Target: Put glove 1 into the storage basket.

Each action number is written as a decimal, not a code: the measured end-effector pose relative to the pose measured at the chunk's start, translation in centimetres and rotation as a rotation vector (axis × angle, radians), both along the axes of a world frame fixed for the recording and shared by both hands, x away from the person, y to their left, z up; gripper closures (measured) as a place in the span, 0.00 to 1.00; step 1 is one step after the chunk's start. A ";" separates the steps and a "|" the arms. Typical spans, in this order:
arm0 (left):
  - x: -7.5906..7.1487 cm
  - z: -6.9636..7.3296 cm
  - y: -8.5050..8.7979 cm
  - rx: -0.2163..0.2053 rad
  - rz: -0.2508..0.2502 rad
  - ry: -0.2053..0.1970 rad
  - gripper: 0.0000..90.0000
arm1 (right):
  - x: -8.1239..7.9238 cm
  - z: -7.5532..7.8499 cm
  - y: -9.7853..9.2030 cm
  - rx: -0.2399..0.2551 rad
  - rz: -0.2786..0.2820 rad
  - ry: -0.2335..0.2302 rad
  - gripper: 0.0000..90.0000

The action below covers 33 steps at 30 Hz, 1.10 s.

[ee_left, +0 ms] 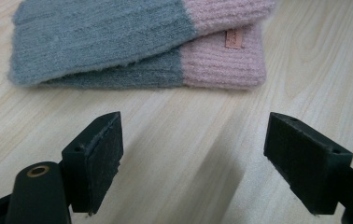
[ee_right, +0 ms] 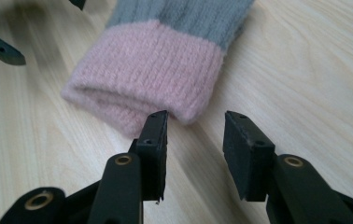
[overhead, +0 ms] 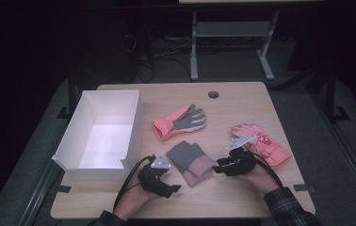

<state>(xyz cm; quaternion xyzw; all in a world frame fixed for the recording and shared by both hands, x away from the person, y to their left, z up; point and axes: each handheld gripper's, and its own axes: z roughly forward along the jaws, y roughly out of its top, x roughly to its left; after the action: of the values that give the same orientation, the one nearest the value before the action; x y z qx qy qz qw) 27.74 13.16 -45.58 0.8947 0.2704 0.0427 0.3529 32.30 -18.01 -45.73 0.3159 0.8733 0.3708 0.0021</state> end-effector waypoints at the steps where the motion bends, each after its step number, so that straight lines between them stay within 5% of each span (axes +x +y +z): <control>1: 0.0 0.0 0.0 -0.006 0.005 0.001 0.22 | 0.0 0.0 0.0 0.007 -0.001 0.002 0.68; 11: 0.0 0.0 0.0 0.002 0.003 -0.001 0.22 | -0.1 0.2 0.4 0.017 0.019 0.006 0.96; 18: 0.0 0.1 0.1 0.003 0.000 0.001 0.23 | -0.3 0.9 0.4 0.036 0.012 0.002 0.97; 20: -0.1 0.4 0.1 -0.004 -0.011 -0.001 0.34 | -0.5 1.2 0.5 0.044 0.009 -0.001 0.97; 27: -0.6 1.4 -1.0 -0.041 -0.062 0.030 0.98 | -0.6 1.3 0.6 0.033 0.007 -0.004 0.97; 33: -0.7 0.5 -3.3 -0.001 -0.102 0.057 1.00 | -0.6 1.3 0.6 0.032 0.009 -0.001 0.97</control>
<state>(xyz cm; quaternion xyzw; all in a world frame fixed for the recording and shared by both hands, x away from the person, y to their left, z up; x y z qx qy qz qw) 27.01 9.83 -45.08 0.9081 0.2345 -0.0009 0.3471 31.67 -17.38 -44.42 0.3116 0.8688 0.3848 -0.0040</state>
